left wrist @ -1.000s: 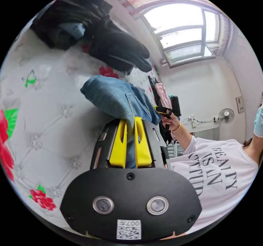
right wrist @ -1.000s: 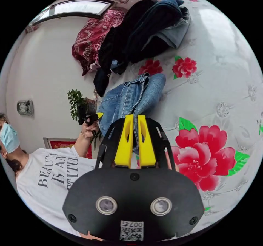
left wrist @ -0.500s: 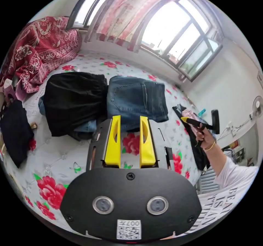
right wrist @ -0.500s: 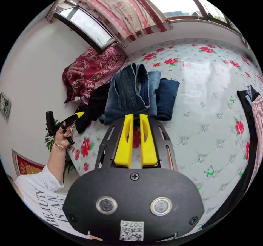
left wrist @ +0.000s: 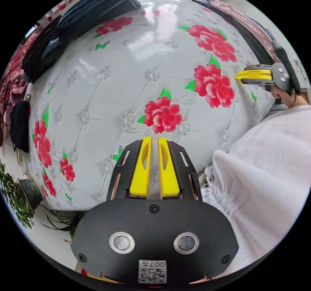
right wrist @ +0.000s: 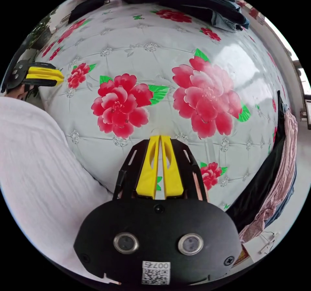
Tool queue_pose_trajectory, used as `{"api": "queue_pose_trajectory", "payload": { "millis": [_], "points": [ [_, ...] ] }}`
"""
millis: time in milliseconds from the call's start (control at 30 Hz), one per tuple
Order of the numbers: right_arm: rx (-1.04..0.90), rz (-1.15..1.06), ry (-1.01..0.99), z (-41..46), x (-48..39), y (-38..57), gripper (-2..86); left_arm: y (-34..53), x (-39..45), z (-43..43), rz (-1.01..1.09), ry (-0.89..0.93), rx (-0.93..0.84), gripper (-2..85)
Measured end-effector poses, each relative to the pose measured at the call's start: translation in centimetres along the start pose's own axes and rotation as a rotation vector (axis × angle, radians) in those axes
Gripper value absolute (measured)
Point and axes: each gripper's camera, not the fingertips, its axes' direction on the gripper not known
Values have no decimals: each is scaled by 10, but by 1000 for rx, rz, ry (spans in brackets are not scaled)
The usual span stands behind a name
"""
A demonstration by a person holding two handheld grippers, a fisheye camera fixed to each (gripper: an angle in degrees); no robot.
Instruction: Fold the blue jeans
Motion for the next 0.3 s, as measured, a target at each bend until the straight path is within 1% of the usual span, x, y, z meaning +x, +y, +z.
{"api": "queue_pose_trajectory", "payload": {
  "millis": [67, 167, 200, 267, 300],
  "points": [
    [20, -15, -4, -1, -2, 0, 4, -15, 15, 0, 14, -25, -31, 35],
    [94, 77, -121, -5, 11, 10, 14, -31, 31, -6, 35, -97, -76, 32],
    [117, 127, -159, -7, 21, 17, 20, -33, 35, -9, 37, -109, -77, 31],
    [149, 264, -137, -10, 43, 34, 25, -35, 39, -13, 46, -120, -63, 29],
    [210, 376, -127, -15, 62, 54, 27, -35, 40, -15, 35, -120, -52, 29]
  ]
}}
